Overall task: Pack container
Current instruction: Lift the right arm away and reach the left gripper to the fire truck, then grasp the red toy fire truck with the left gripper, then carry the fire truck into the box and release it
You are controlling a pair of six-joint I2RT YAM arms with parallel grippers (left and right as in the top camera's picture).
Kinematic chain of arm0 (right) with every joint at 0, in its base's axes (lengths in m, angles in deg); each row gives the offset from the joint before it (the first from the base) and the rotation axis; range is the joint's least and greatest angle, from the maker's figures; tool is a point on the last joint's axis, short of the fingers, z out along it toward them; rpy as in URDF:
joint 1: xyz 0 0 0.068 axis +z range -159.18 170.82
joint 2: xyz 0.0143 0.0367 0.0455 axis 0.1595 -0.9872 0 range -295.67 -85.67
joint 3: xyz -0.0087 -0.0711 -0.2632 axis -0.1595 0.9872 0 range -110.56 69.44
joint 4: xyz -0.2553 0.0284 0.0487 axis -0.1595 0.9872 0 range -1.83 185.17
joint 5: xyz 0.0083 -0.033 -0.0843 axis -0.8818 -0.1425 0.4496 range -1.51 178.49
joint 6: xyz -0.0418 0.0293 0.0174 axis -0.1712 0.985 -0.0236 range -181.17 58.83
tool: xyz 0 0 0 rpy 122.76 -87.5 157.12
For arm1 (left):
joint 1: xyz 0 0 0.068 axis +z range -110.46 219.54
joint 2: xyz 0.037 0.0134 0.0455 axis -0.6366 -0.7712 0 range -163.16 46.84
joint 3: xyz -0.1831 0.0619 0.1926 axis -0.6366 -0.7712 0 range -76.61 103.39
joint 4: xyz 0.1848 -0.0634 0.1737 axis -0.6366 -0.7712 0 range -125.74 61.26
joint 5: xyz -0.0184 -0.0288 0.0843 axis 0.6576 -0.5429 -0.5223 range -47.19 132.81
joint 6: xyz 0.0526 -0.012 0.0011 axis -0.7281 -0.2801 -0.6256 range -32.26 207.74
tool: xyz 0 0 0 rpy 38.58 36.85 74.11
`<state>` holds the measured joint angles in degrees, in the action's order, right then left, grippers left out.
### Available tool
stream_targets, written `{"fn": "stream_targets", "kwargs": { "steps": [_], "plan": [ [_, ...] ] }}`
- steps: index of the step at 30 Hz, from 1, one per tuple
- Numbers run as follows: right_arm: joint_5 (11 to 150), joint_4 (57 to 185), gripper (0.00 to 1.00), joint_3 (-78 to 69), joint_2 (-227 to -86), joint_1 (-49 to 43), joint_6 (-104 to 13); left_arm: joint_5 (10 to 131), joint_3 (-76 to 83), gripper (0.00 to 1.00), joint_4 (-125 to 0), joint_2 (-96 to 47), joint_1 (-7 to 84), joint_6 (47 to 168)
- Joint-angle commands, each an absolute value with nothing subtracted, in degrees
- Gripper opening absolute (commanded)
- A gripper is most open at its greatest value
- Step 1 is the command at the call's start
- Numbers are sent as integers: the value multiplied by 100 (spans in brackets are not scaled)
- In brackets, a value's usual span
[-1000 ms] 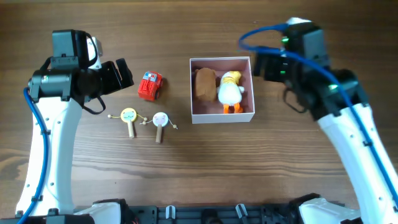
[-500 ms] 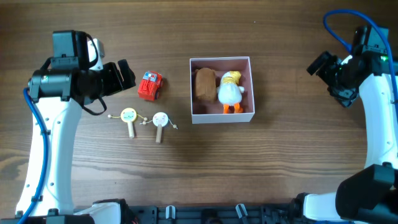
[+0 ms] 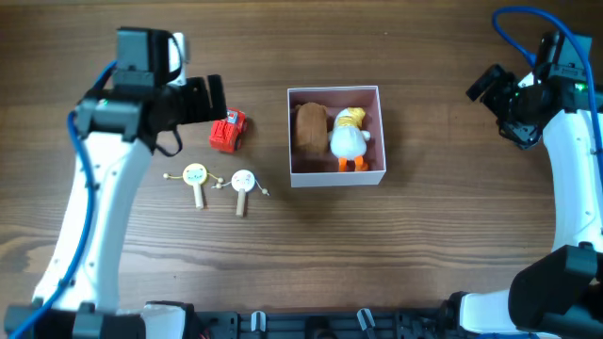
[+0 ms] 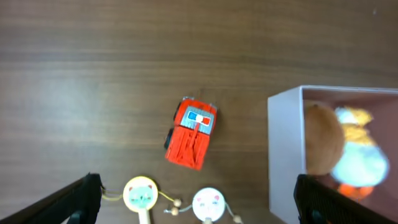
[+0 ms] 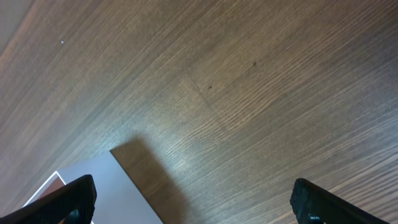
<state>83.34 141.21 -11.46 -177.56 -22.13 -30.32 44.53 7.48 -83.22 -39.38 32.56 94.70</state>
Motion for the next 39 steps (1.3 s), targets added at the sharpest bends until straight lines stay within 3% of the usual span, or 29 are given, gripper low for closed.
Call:
{"fn": "stream_targets", "kwargs": {
  "steps": [1, 5, 9, 22, 32, 39],
  "plan": [
    [8262, 14086, 100, -1109, -17815, -2217, -2954, 4289, 816, 99, -8206, -4807, 3064, 8537],
    [8262, 14086, 100, -1109, -17815, -2215, -2954, 4291, 816, 99, -8116, -5754, 3048, 7971],
    [8262, 14086, 99, -1109, -17815, -2217, -2954, 4269, 816, 91, -8103, -6490, 3048, 7496],
    [8262, 14086, 100, -1109, -17815, -2217, -2954, 4293, 781, 85, -7863, -7406, 3031, 7464],
    [8262, 14086, 100, -1109, -17815, -2215, -2954, 4287, 792, 35, -8075, -7474, 3026, 7464],
    [8262, 14086, 100, -1109, -17815, -2217, -2951, 4391, 1498, 36, -9255, -6792, 2989, 8126]
  ]
}}
